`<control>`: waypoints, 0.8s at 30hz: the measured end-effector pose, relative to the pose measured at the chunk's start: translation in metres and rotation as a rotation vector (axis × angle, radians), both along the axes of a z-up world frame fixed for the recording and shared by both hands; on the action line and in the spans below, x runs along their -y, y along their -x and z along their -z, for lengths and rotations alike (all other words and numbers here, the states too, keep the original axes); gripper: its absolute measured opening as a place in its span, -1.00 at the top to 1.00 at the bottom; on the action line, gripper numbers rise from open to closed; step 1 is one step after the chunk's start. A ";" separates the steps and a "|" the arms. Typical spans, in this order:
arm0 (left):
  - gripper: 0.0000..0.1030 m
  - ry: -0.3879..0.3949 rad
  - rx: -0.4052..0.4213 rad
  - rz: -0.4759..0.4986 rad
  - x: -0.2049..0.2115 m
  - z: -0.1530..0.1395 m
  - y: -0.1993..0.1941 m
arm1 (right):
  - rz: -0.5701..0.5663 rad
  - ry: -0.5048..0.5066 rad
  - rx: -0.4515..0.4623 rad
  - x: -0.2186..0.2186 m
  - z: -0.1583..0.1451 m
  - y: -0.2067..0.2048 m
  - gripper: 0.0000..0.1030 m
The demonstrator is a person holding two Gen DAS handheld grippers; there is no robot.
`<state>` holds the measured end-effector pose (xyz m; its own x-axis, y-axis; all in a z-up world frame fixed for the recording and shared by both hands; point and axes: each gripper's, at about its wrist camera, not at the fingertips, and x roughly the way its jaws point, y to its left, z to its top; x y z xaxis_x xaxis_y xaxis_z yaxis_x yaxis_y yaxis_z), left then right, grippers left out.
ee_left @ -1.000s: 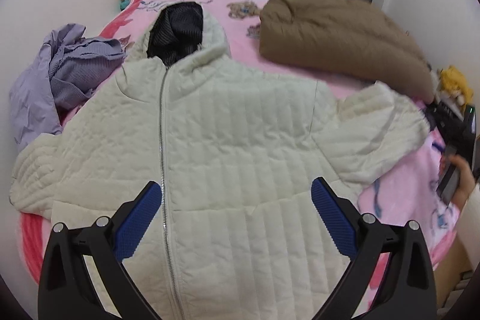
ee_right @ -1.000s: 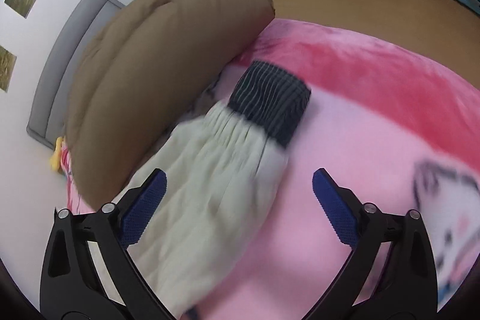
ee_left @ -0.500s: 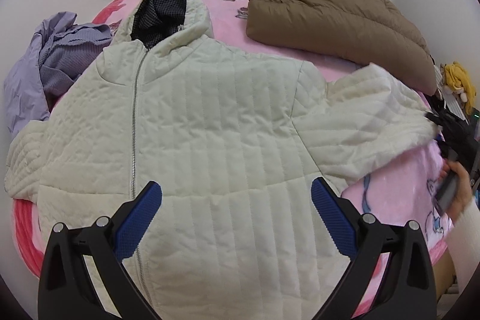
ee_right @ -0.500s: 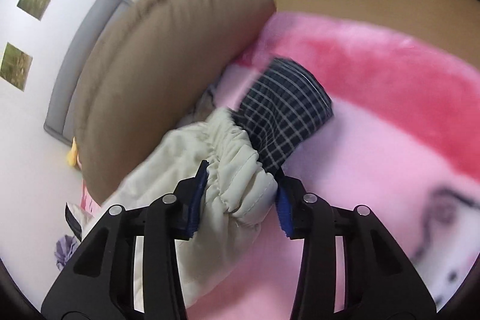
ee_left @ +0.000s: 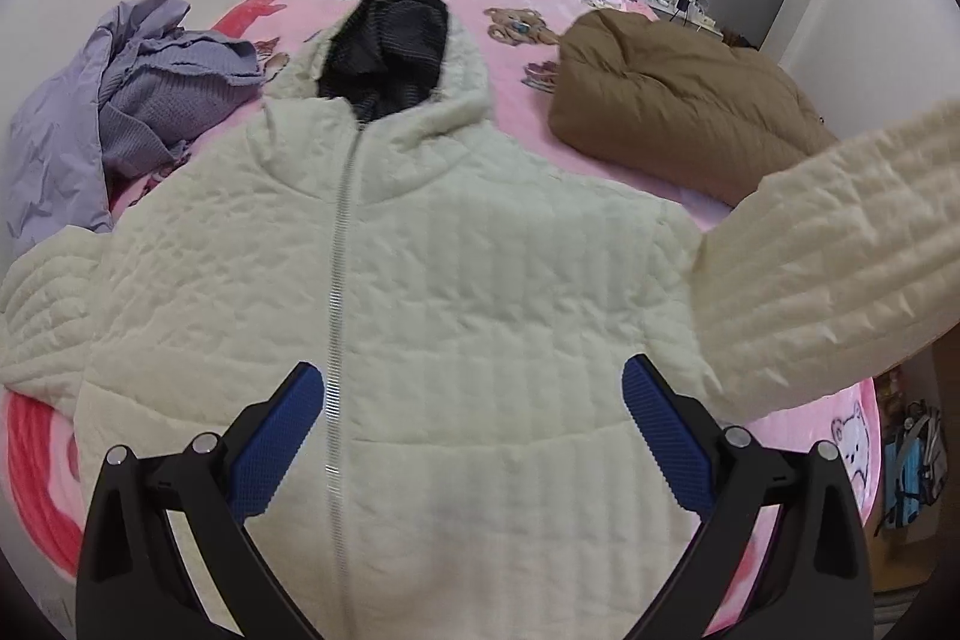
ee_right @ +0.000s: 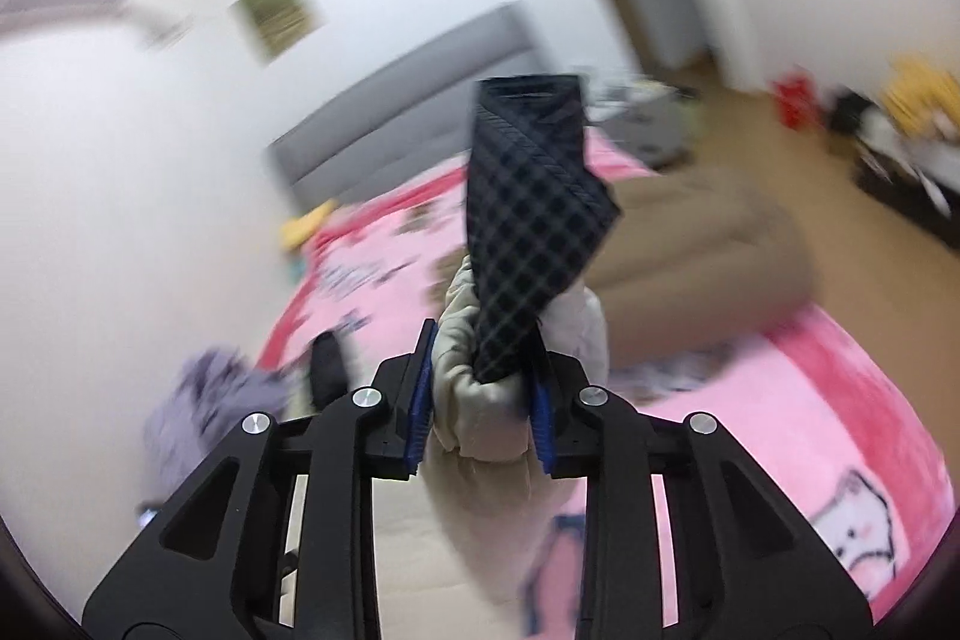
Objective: Fold large clothes
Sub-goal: 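Carry the sleeve across the jacket body and open the right gripper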
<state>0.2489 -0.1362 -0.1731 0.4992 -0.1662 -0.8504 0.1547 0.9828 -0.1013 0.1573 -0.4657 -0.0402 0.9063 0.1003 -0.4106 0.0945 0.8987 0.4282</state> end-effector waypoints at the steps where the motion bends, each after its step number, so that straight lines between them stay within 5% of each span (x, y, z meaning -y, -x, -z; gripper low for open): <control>1: -0.90 -0.001 0.001 0.005 -0.017 -0.001 -0.002 | -0.059 0.018 0.005 -0.033 -0.005 -0.008 0.52; 7: -0.90 -0.015 0.051 0.027 -0.131 -0.006 -0.006 | -0.333 0.125 -0.046 -0.217 0.022 -0.070 0.53; 10: -0.90 -0.043 0.067 0.000 -0.192 -0.003 -0.005 | -0.437 0.113 -0.127 -0.287 0.066 -0.095 0.64; 11: -0.90 -0.048 0.068 -0.011 -0.206 -0.002 -0.005 | -0.454 0.140 -0.147 -0.303 0.075 -0.100 0.90; 15: -0.90 -0.096 0.063 -0.075 -0.264 0.004 -0.003 | -0.521 0.336 -0.289 -0.384 0.138 -0.119 0.90; 20: -0.90 -0.062 0.031 -0.152 -0.310 0.017 -0.006 | -0.583 0.371 -0.474 -0.437 0.209 -0.142 0.88; 24: -0.90 -0.018 0.009 -0.163 -0.322 0.028 -0.012 | -0.599 0.386 -0.515 -0.450 0.243 -0.148 0.84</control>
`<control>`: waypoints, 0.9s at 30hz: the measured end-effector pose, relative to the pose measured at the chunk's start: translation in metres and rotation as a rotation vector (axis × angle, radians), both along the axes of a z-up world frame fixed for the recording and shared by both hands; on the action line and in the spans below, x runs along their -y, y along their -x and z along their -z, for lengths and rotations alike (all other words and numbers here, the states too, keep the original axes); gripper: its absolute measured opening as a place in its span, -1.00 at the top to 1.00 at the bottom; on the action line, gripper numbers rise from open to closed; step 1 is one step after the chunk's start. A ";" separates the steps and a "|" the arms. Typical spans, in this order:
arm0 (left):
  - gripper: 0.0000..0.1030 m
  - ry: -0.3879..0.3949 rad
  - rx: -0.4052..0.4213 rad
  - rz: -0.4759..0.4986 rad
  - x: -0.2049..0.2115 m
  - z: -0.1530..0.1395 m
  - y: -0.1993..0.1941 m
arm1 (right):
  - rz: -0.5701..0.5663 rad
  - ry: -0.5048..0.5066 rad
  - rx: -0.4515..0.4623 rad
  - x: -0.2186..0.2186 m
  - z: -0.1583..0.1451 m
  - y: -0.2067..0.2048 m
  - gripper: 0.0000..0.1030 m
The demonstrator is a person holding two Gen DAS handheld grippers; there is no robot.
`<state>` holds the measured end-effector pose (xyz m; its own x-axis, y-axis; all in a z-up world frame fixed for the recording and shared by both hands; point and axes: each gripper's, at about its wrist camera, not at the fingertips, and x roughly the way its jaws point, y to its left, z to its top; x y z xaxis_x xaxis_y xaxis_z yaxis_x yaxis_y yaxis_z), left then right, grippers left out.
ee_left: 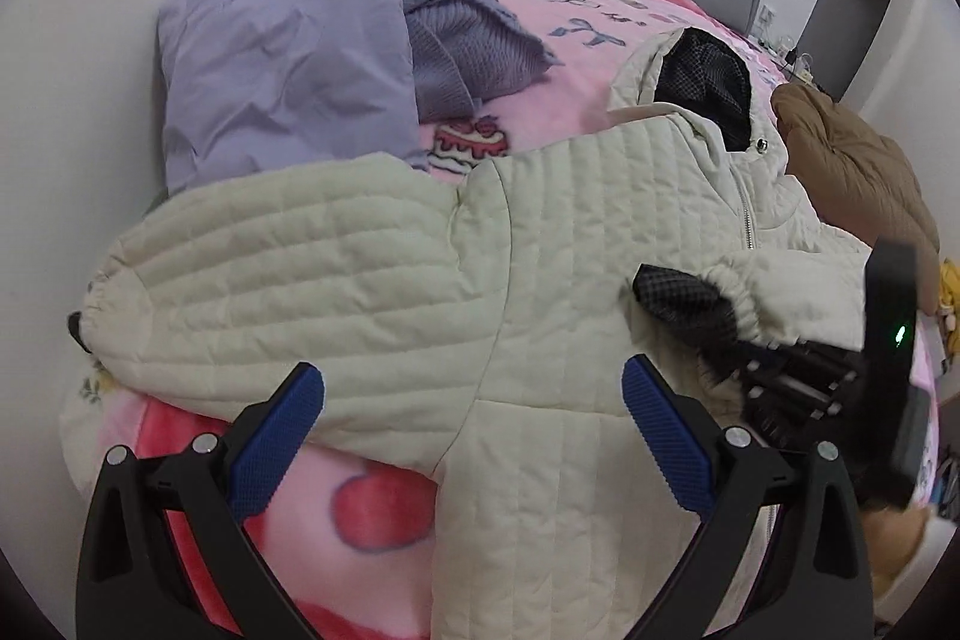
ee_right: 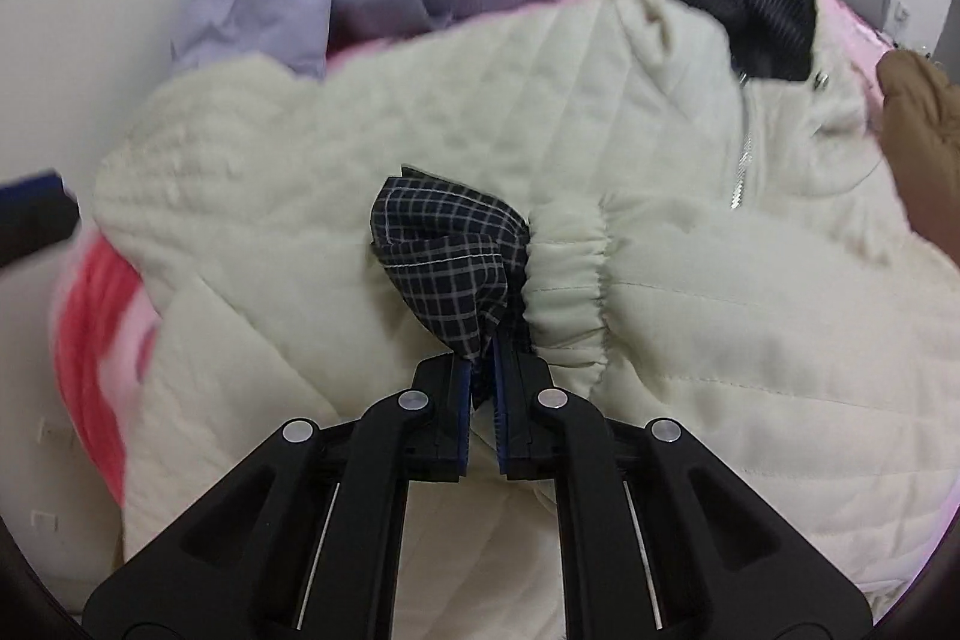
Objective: Fold large clothes
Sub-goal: 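Carry the sleeve across the jacket body and open the right gripper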
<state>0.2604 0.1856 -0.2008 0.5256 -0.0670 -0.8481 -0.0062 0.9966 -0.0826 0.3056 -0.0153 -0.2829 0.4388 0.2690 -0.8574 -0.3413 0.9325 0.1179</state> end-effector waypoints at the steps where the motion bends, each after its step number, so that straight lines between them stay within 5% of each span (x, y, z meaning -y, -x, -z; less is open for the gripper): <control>1: -0.90 0.006 -0.001 0.010 0.001 0.001 -0.004 | -0.010 0.000 -0.007 -0.001 0.002 0.001 0.83; 6: -0.90 0.028 0.007 0.069 0.009 0.002 -0.014 | -0.033 -0.113 0.012 0.012 -0.030 0.012 0.51; 8: -0.90 0.038 0.018 0.105 0.016 -0.002 -0.022 | -0.035 -0.174 0.038 0.021 -0.051 0.020 0.01; 12: -0.90 0.074 0.022 0.226 0.039 -0.007 -0.033 | -0.052 -0.250 0.101 0.037 -0.088 0.037 -0.15; 20: -0.90 0.250 -0.130 0.437 0.113 0.029 -0.050 | 0.138 -0.003 0.133 0.122 -0.096 0.058 -0.33; 25: -0.90 0.359 -0.171 0.399 0.156 0.047 -0.058 | 0.315 0.067 0.121 0.206 -0.080 0.048 -0.33; 27: -0.90 0.335 -0.210 0.375 0.173 0.061 -0.062 | 0.352 0.072 0.081 0.229 -0.066 0.038 -0.32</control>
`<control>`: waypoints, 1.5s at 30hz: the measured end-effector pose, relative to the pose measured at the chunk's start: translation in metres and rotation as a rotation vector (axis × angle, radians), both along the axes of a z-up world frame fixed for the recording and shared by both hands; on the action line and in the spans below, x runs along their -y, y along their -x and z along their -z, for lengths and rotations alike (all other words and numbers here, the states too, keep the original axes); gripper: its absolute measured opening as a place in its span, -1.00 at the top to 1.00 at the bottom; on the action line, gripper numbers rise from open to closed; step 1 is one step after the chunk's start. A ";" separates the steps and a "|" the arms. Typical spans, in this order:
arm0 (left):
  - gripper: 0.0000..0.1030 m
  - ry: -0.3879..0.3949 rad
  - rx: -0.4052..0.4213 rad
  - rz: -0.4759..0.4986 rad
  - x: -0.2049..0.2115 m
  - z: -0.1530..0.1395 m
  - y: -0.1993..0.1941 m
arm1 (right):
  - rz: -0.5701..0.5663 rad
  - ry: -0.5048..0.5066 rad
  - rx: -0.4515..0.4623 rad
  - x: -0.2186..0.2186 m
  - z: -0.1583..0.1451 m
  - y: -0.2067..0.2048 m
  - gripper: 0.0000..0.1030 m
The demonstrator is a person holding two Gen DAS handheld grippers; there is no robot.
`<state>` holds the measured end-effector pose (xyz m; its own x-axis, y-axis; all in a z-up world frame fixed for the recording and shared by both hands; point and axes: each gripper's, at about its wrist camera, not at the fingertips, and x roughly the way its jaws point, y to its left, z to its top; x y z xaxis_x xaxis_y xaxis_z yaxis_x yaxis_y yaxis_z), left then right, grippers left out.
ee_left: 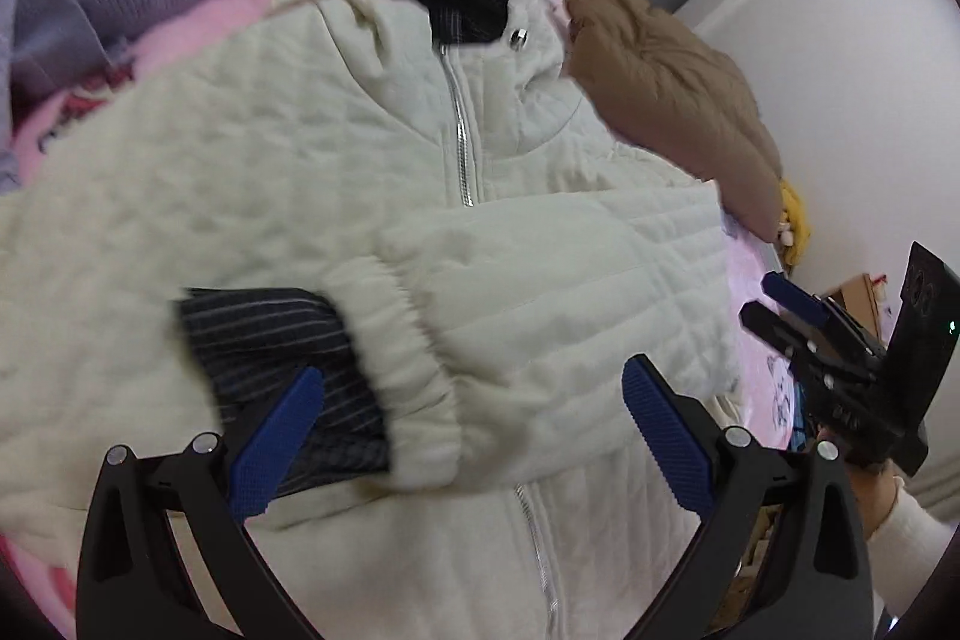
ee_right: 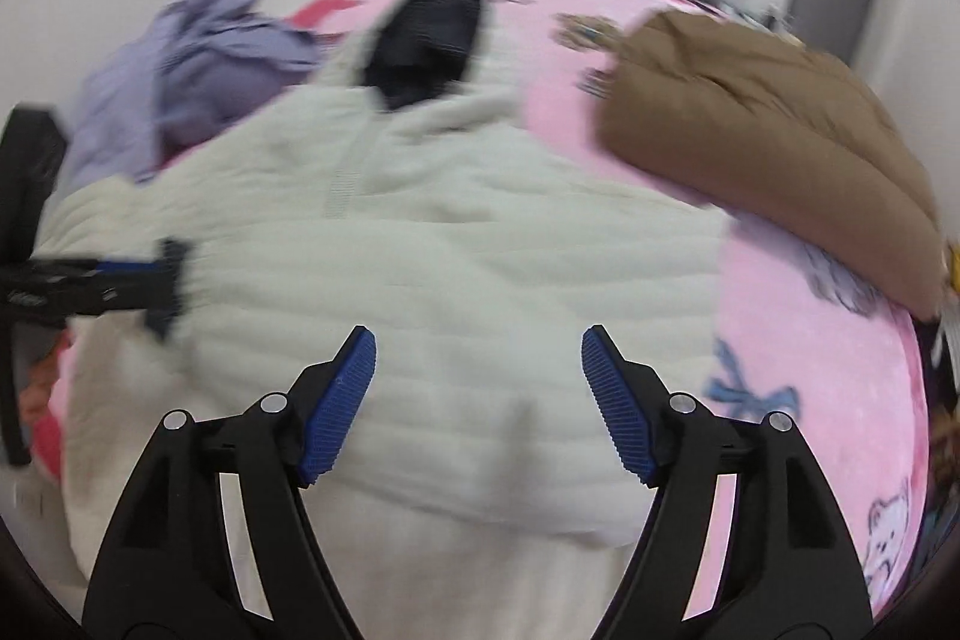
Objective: Fold large clothes
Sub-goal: 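Carry the sleeve across the jacket body and open the right gripper, then grasp the other plaid-lined sleeve cuff with the left gripper and lift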
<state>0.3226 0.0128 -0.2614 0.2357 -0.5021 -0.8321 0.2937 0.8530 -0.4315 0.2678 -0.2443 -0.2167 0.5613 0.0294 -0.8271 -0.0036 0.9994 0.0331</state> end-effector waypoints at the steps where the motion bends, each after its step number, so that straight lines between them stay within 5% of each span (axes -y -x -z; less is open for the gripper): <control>1: -0.90 -0.041 -0.028 -0.005 0.006 0.008 -0.001 | 0.026 0.002 -0.047 0.013 0.013 -0.007 -0.31; 5: -0.90 -0.150 -0.142 -0.033 0.022 0.047 -0.005 | 0.060 0.014 -0.235 0.038 0.075 -0.018 -0.31; 10: -0.90 -0.236 -0.135 -0.055 0.038 0.065 -0.003 | 0.008 0.080 -0.214 0.034 0.107 -0.009 -0.33; 15: -0.91 -0.243 -0.110 -0.072 0.051 0.066 -0.001 | 0.041 0.068 -0.232 0.040 0.106 -0.016 -0.42; 19: -0.90 -0.113 -0.056 -0.119 0.029 0.047 0.018 | 0.006 0.033 -0.132 0.036 0.070 -0.005 -0.57; 22: -0.90 0.010 -0.012 -0.273 -0.018 0.029 0.042 | -0.037 0.051 -0.013 0.018 0.033 0.009 -0.83; 26: -0.90 0.093 0.089 -0.552 -0.110 0.011 0.078 | -0.088 0.067 0.030 -0.032 0.001 0.011 -0.84; 33: -0.90 -0.070 0.001 -1.034 -0.300 0.010 0.115 | -0.172 0.056 0.035 -0.130 -0.023 0.012 -0.84; 37: -0.90 0.077 -0.020 -1.228 -0.401 0.021 0.129 | -0.201 0.047 0.018 -0.166 -0.029 0.011 -0.84; 45: -0.90 0.465 -0.170 -1.383 -0.478 0.076 0.115 | -0.238 0.041 -0.068 -0.203 -0.017 0.004 -0.84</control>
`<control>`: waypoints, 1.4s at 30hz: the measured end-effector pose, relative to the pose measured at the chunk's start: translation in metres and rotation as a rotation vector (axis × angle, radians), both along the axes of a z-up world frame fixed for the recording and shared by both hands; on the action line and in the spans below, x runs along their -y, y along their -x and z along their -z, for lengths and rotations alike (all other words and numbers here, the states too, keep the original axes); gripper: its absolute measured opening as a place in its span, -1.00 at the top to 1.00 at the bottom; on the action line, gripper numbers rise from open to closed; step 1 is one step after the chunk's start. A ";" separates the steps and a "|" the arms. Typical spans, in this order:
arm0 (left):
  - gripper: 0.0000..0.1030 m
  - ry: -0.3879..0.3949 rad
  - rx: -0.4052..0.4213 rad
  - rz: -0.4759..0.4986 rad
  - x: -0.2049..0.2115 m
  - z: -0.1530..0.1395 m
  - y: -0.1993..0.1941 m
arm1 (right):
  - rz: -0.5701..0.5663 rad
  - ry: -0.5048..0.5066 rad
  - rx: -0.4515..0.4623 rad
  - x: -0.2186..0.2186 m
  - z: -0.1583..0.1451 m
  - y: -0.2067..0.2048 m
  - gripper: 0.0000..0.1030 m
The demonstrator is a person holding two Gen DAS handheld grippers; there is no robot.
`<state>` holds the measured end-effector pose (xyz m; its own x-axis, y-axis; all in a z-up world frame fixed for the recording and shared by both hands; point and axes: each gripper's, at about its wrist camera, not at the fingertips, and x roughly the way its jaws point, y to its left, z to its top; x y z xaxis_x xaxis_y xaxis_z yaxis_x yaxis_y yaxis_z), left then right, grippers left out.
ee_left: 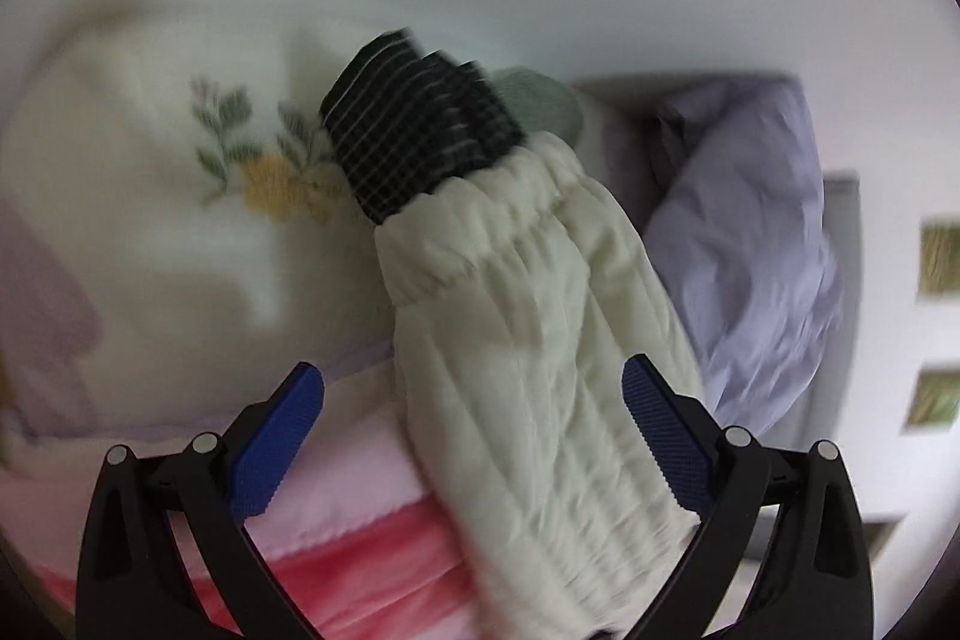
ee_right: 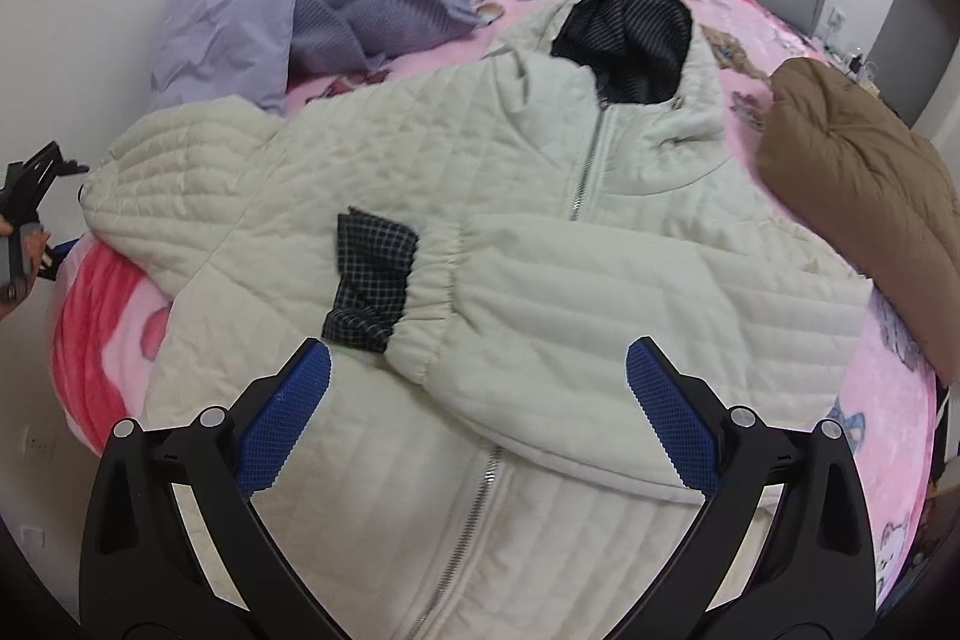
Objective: Fold large clothes
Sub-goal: 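Grasp the other plaid-lined sleeve cuff with the left gripper and lift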
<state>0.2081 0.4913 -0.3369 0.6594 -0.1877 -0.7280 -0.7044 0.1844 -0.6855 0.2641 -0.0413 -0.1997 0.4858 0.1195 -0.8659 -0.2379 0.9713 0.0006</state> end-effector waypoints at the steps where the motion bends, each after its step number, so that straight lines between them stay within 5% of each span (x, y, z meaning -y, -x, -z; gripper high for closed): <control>1: -0.90 0.031 0.011 -0.033 -0.002 0.006 0.002 | -0.006 0.000 -0.005 -0.003 0.001 -0.001 -0.84; 7: -0.82 0.134 0.094 -0.130 -0.005 0.022 -0.008 | -0.026 0.004 -0.007 -0.011 -0.001 -0.006 -0.84; 9: -0.40 0.097 0.111 -0.118 -0.006 0.019 -0.005 | -0.028 -0.005 -0.008 -0.012 -0.001 -0.006 -0.84; 11: 0.16 0.049 0.037 -0.116 -0.001 0.016 -0.009 | -0.027 -0.009 -0.014 -0.012 -0.001 -0.005 -0.84; 17: 0.75 0.053 0.076 -0.141 0.001 0.013 -0.004 | -0.018 -0.021 -0.024 -0.007 0.001 0.001 -0.84; 20: 0.79 -0.056 0.129 -0.142 0.010 -0.019 -0.005 | -0.012 -0.019 -0.029 -0.001 0.001 0.004 -0.84; 25: 0.79 -0.206 0.360 -0.137 0.053 -0.114 -0.001 | 0.018 -0.010 -0.018 0.018 0.001 0.009 -0.84; 29: 0.79 -0.370 0.531 0.021 0.128 -0.205 -0.007 | 0.092 -0.003 -0.001 0.045 0.000 0.010 -0.84; 33: 0.79 -0.472 0.624 0.284 0.241 -0.261 -0.030 | 0.220 -0.026 0.011 0.092 -0.002 0.017 -0.84; 36: 0.79 -0.537 0.640 0.476 0.332 -0.259 -0.045 | 0.329 -0.030 0.022 0.131 -0.003 0.031 -0.84; 39: 0.79 -0.518 0.657 0.641 0.409 -0.228 -0.057 | 0.426 -0.028 0.022 0.174 -0.003 0.051 -0.84; 42: 0.79 -0.647 0.608 0.837 0.488 -0.189 -0.058 | 0.512 -0.031 0.005 0.214 0.002 0.075 -0.84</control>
